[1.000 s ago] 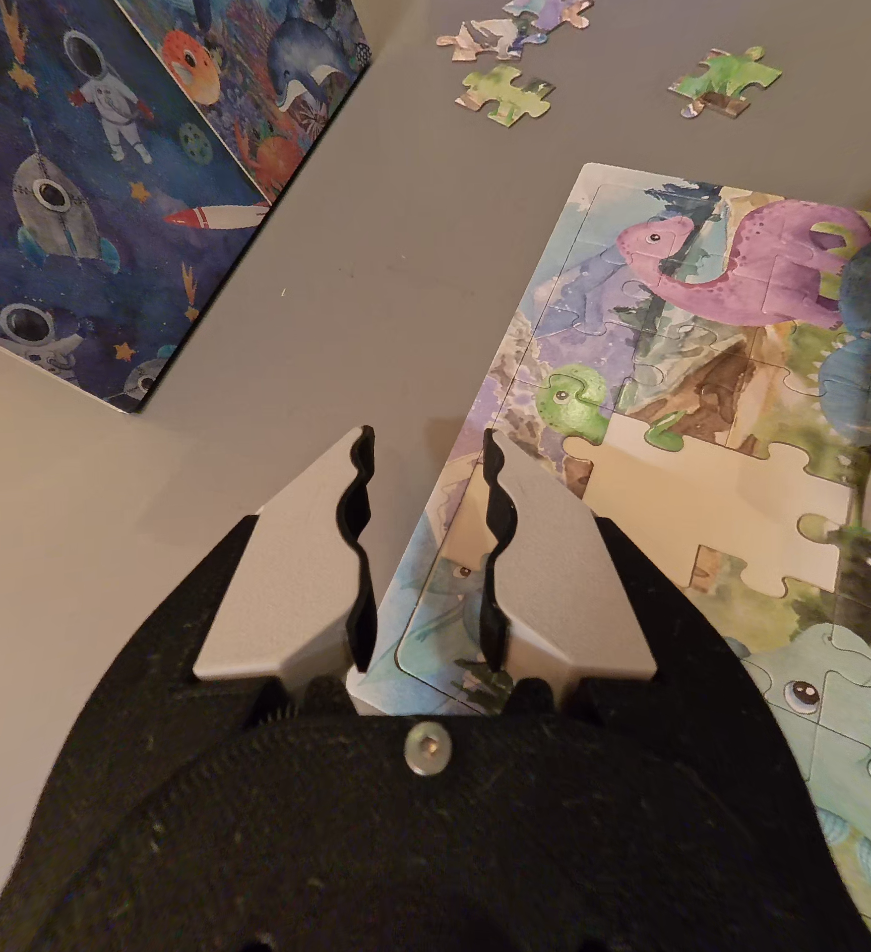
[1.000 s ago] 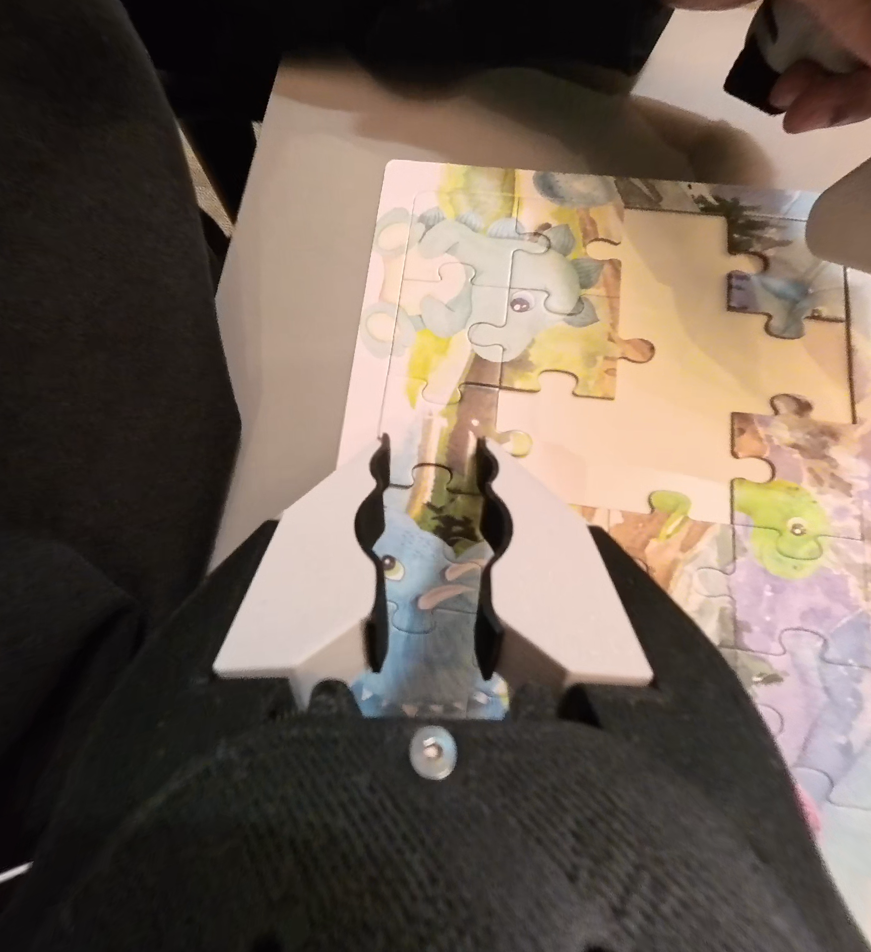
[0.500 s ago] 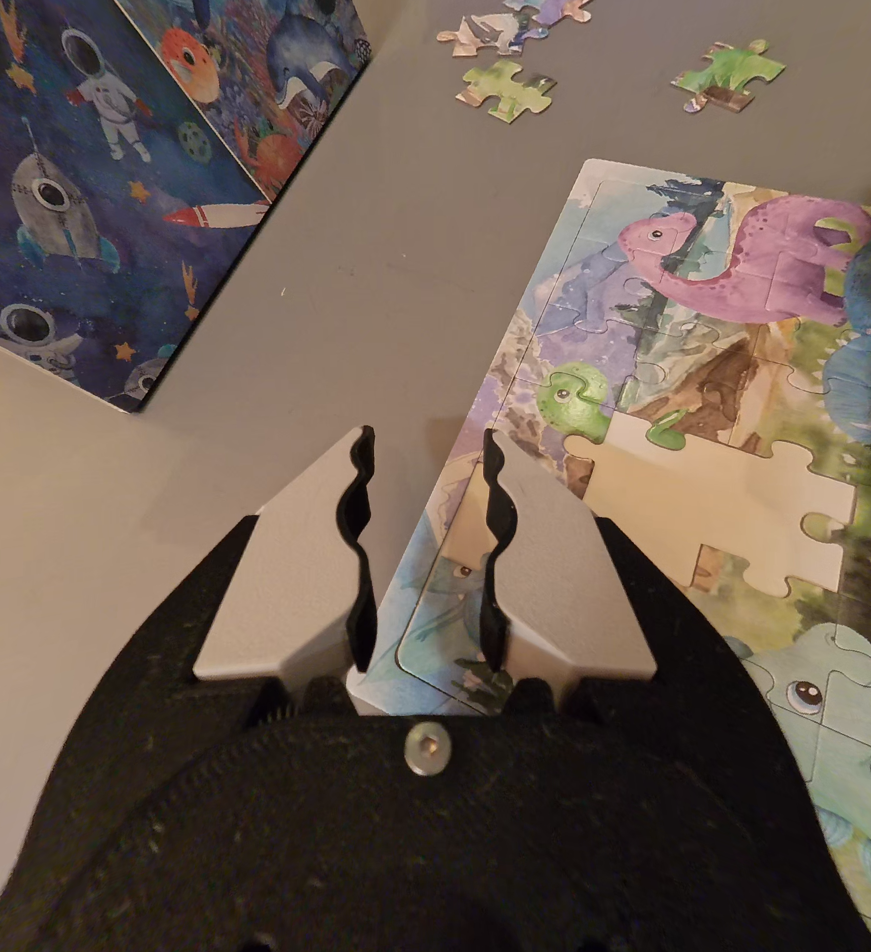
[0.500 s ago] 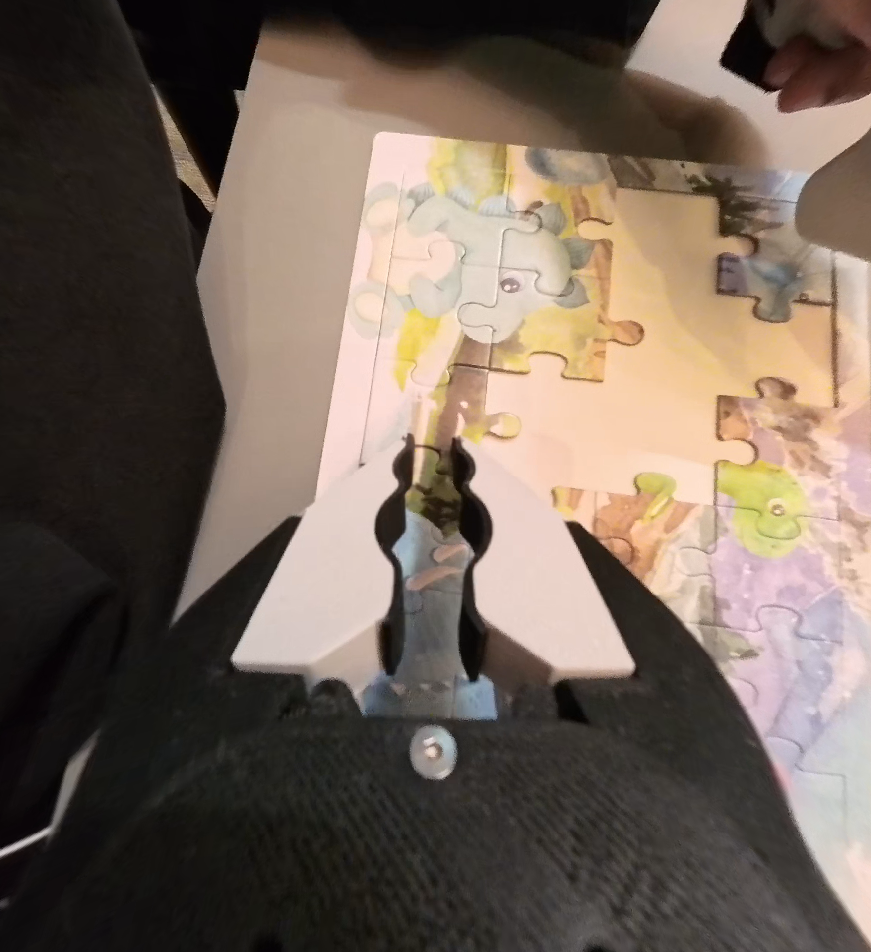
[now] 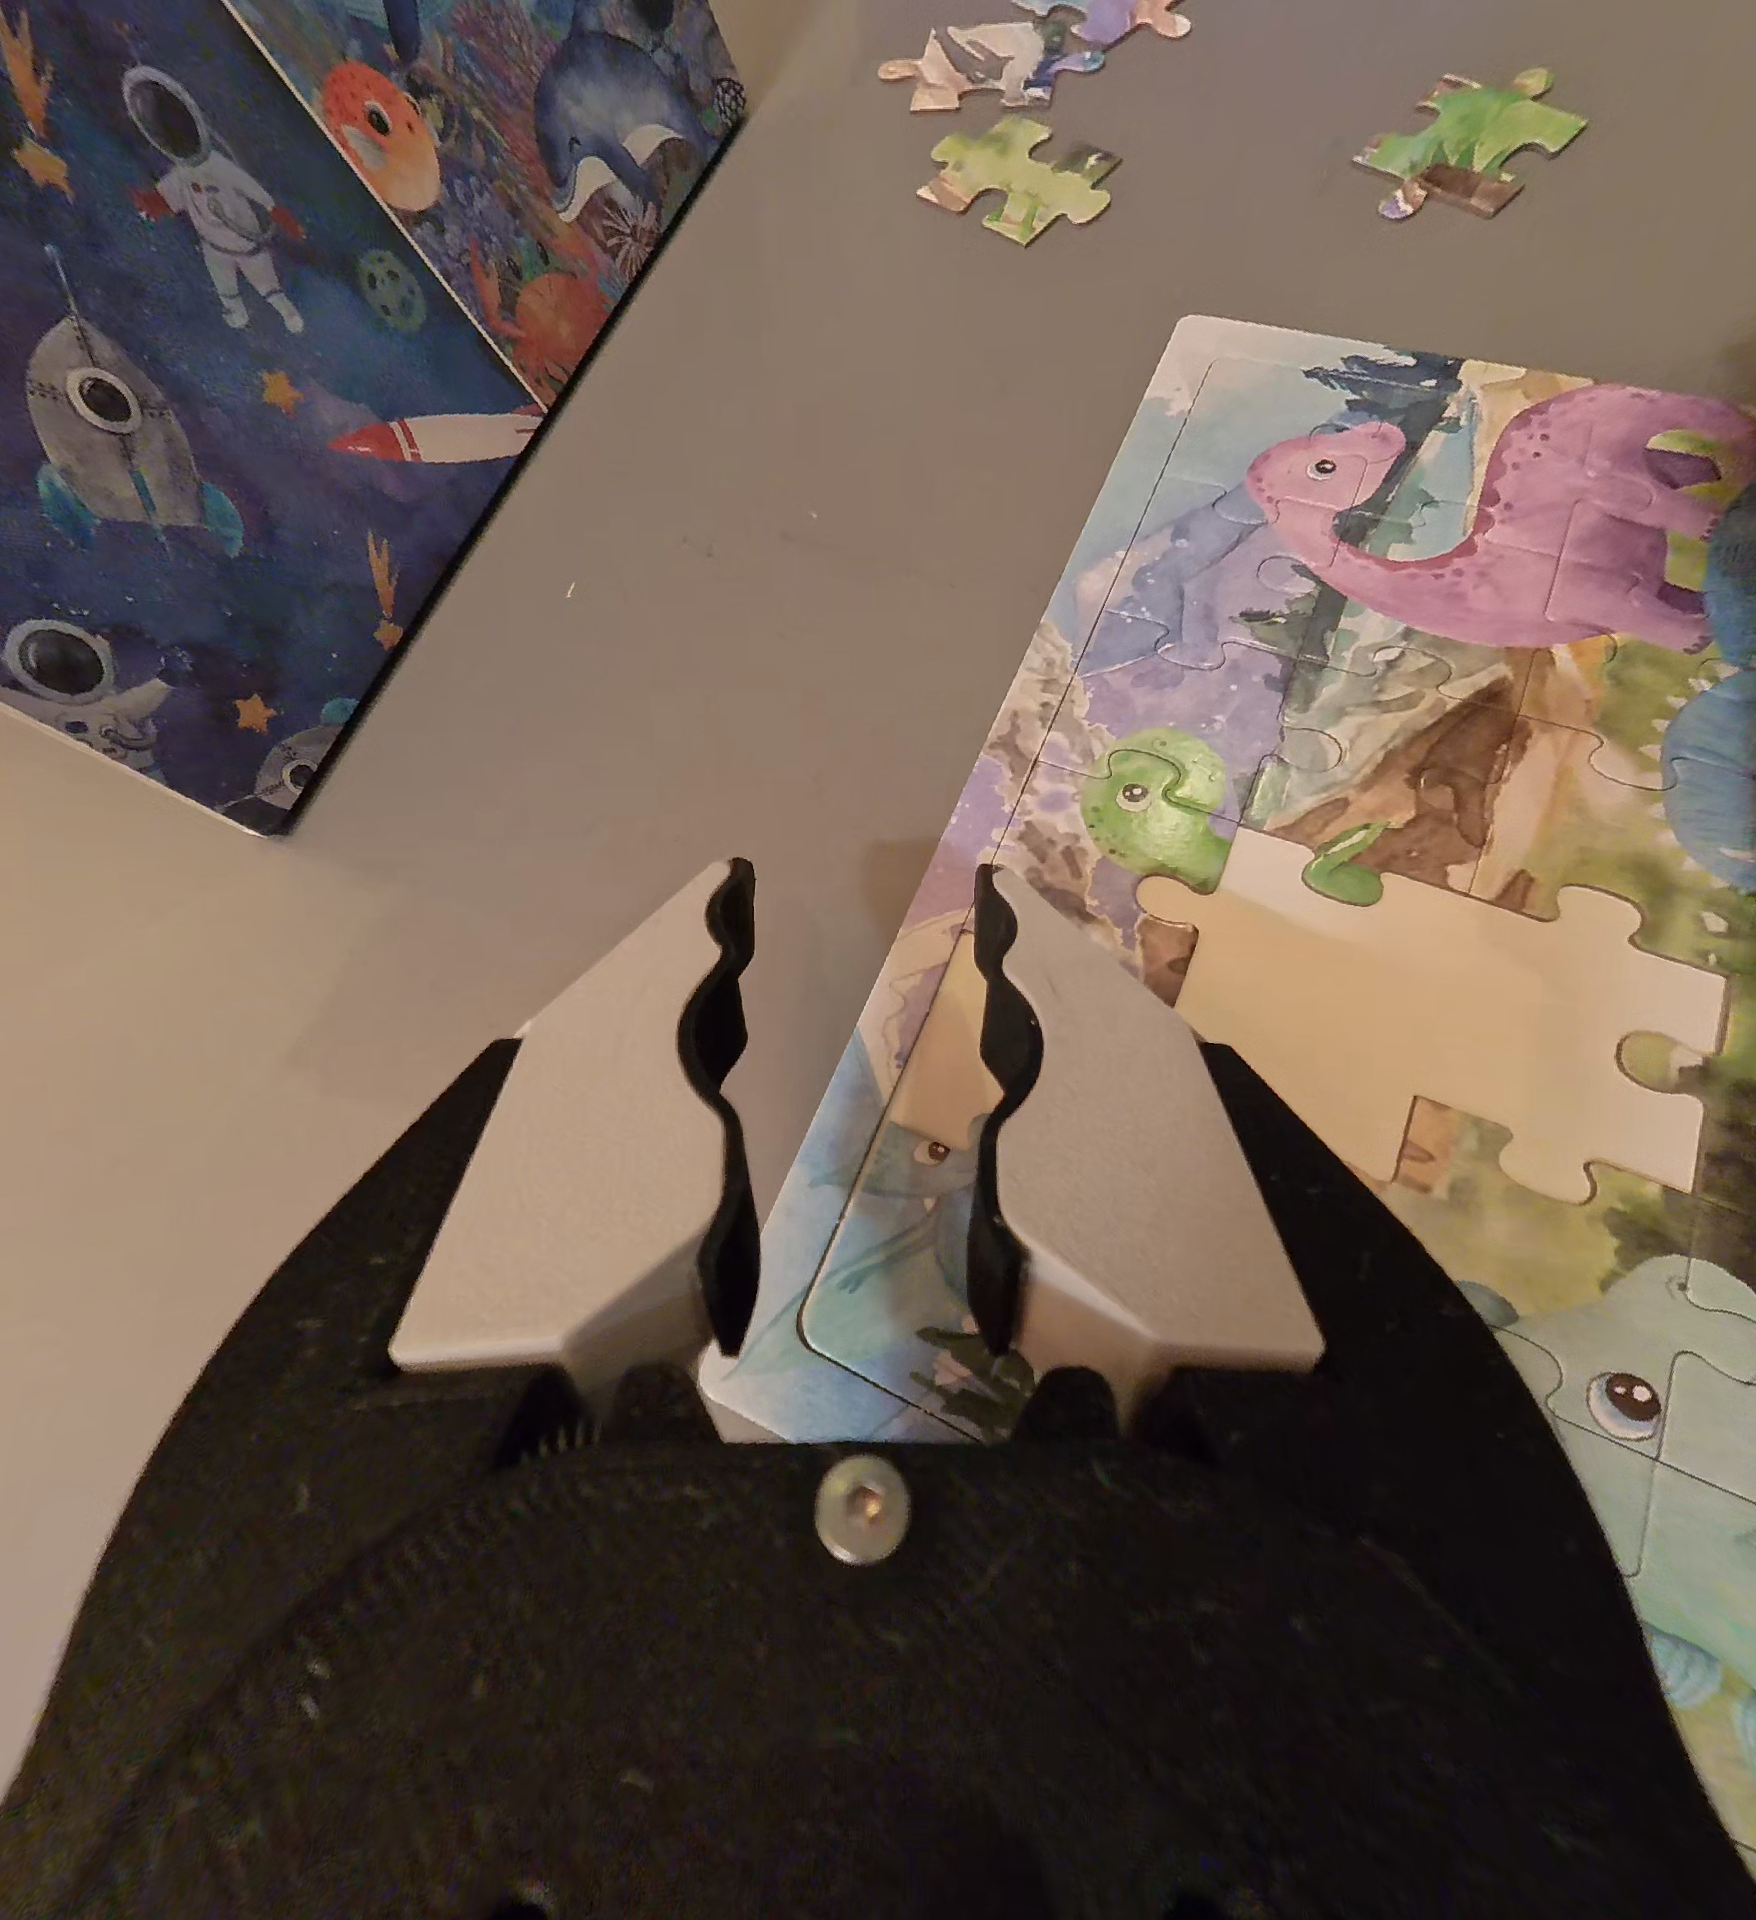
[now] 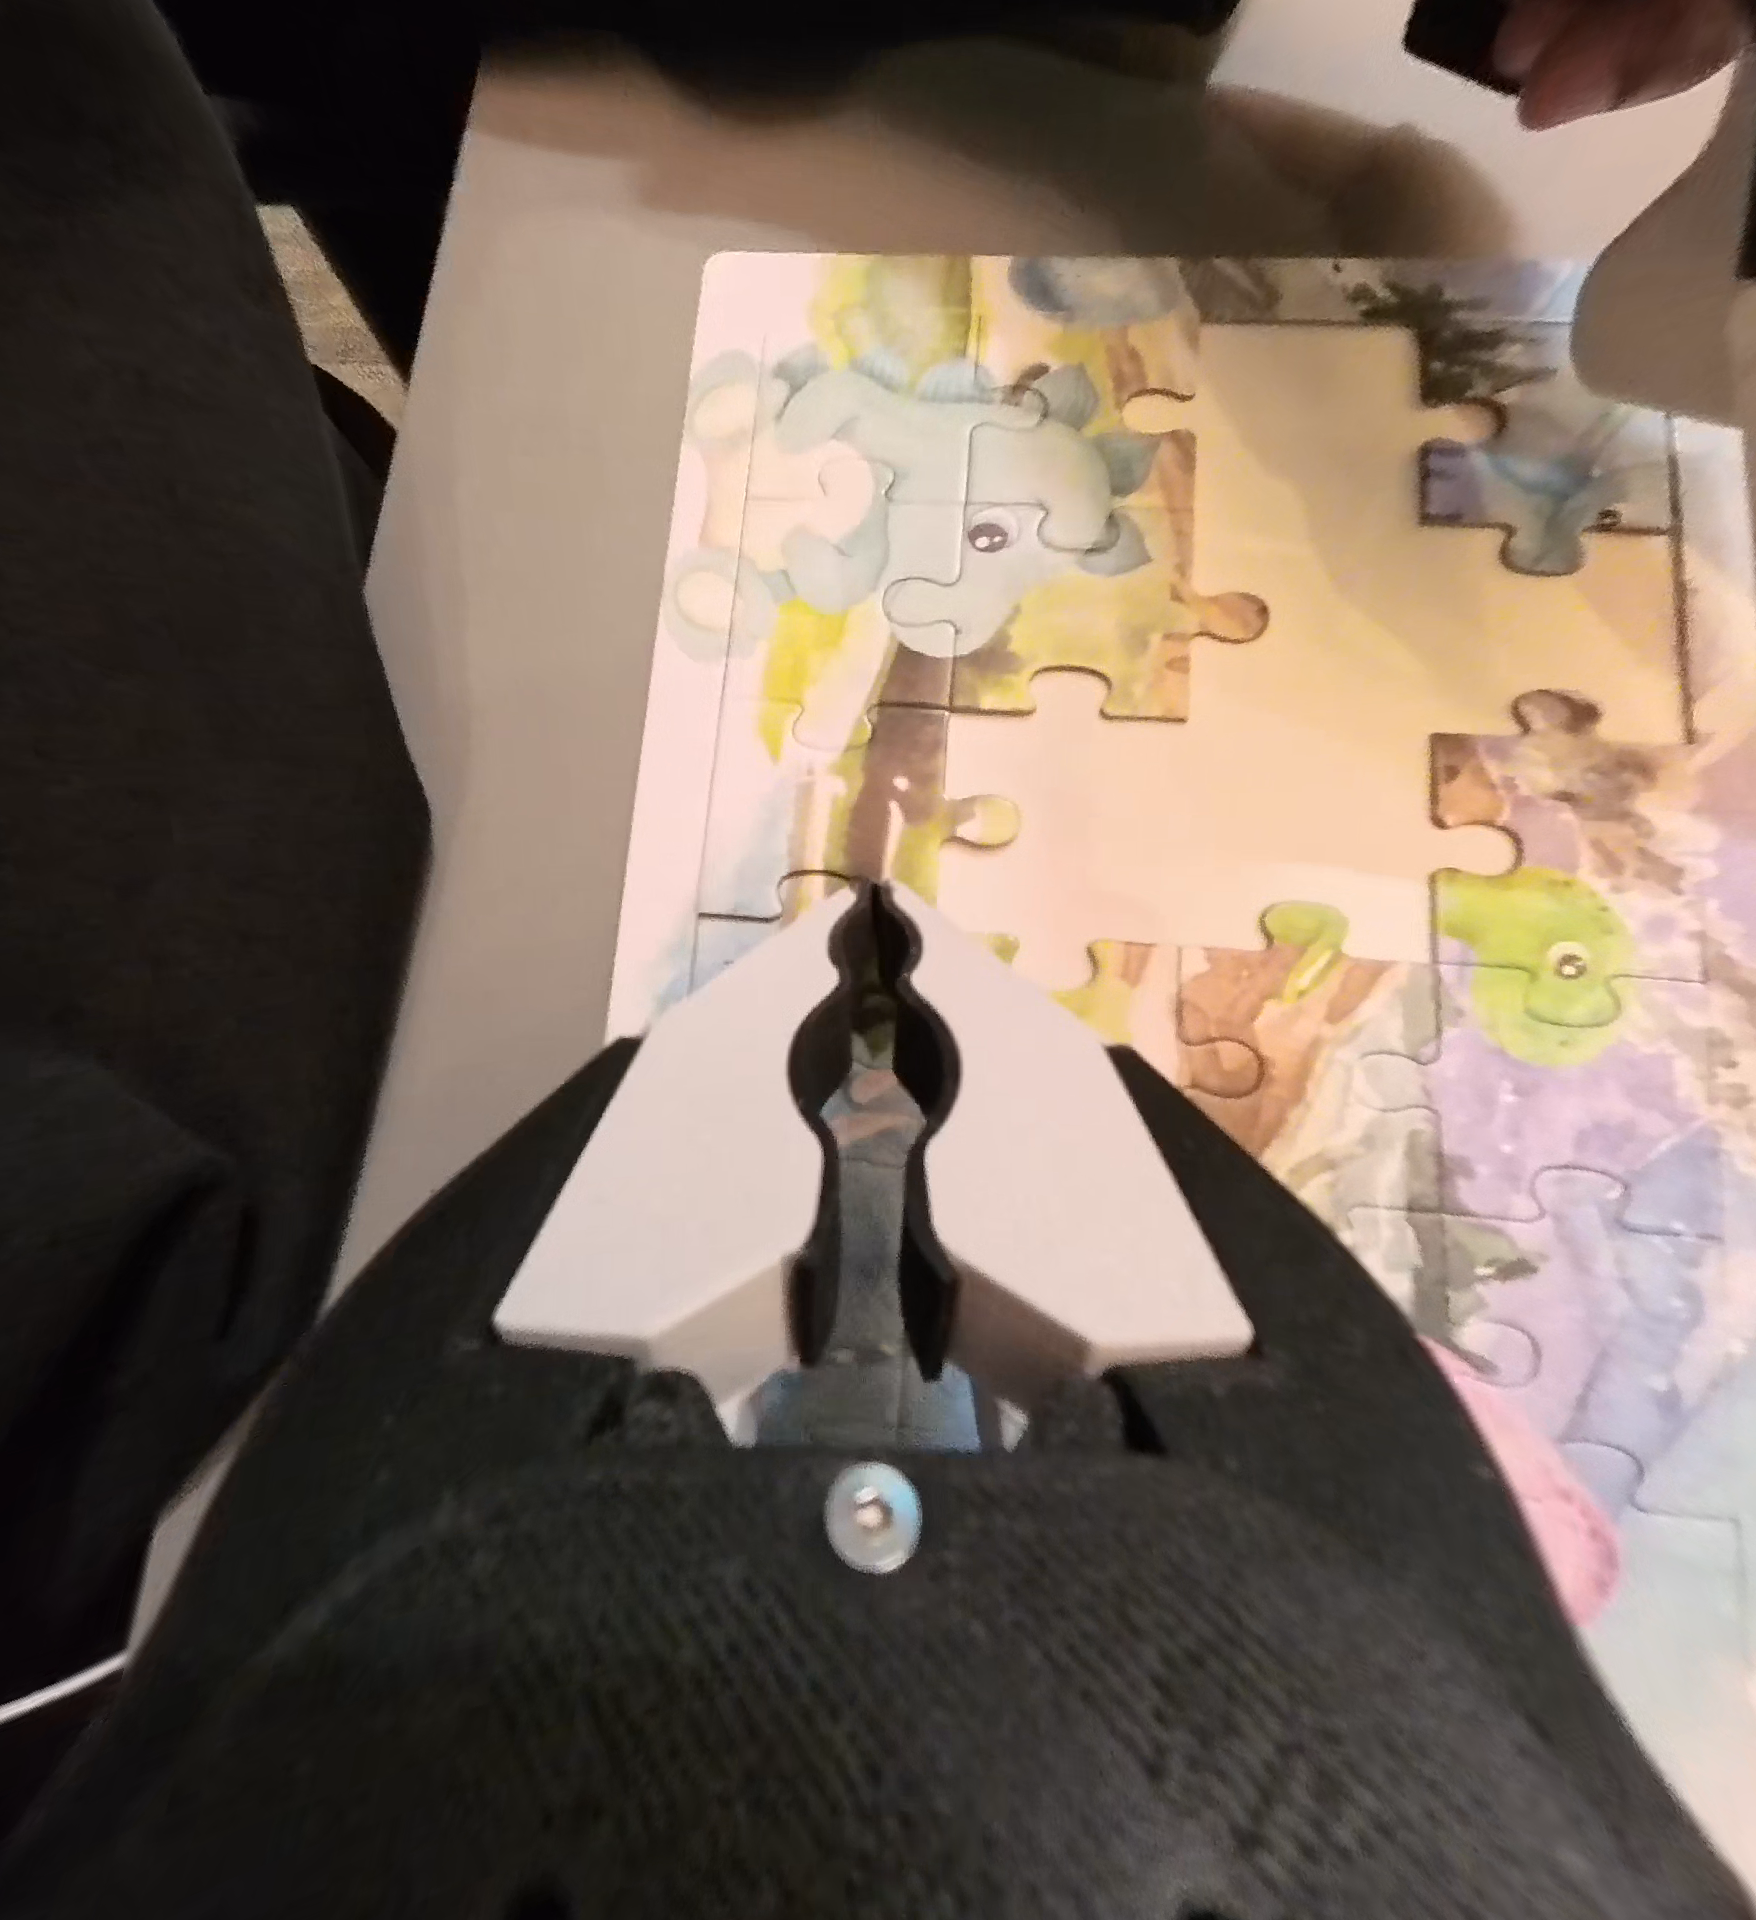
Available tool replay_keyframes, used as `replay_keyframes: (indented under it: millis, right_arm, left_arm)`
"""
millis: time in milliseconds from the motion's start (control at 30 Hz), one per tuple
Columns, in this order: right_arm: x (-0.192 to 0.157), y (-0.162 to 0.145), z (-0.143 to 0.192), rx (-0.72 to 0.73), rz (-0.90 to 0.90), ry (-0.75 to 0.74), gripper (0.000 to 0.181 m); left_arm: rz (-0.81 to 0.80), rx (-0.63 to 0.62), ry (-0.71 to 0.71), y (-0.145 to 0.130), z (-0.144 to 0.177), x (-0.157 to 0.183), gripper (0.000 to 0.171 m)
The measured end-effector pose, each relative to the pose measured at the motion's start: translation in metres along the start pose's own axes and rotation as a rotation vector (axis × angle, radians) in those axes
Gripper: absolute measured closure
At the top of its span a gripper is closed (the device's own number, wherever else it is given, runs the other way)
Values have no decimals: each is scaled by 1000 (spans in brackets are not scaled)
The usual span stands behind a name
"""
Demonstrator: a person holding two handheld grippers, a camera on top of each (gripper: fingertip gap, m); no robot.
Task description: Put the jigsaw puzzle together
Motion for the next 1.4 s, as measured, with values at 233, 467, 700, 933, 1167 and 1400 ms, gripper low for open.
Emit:
replay_keyframes:
  millis: [233, 467, 700, 933, 1167, 1400]
  right_arm:
    - [5, -2, 1, 12, -33, -19, 181]
    - [5, -1, 3, 1, 6, -69, 181]
    - [11, -4, 3, -4, -31, -87, 181]
    - [9, -4, 2, -3, -9, -85, 181]
    - [7, -3, 1, -8, 33, -100, 181]
    - [4, 2, 7, 60, 2, -16, 181]
  left_arm:
    - [-2, 1, 1, 0, 0, 0, 130]
    - [-2, 0, 1, 0, 0, 0, 130]
    - [-7, 2, 3, 1, 0, 0, 130]
    - [-8, 3, 4, 1, 0, 0, 130]
    - [-10, 1, 5, 1, 0, 1, 130]
    - [-14, 6, 6, 2, 0, 1, 130]
Point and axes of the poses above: each gripper's, where its closed fingertips meet, z back along the fingers, y out of its top, x = y × z across the jaws, the point moved 8 cm from there along z, back along the fingers, and after that the axes turned 3 degrees about -y, right-handed, at the moved point
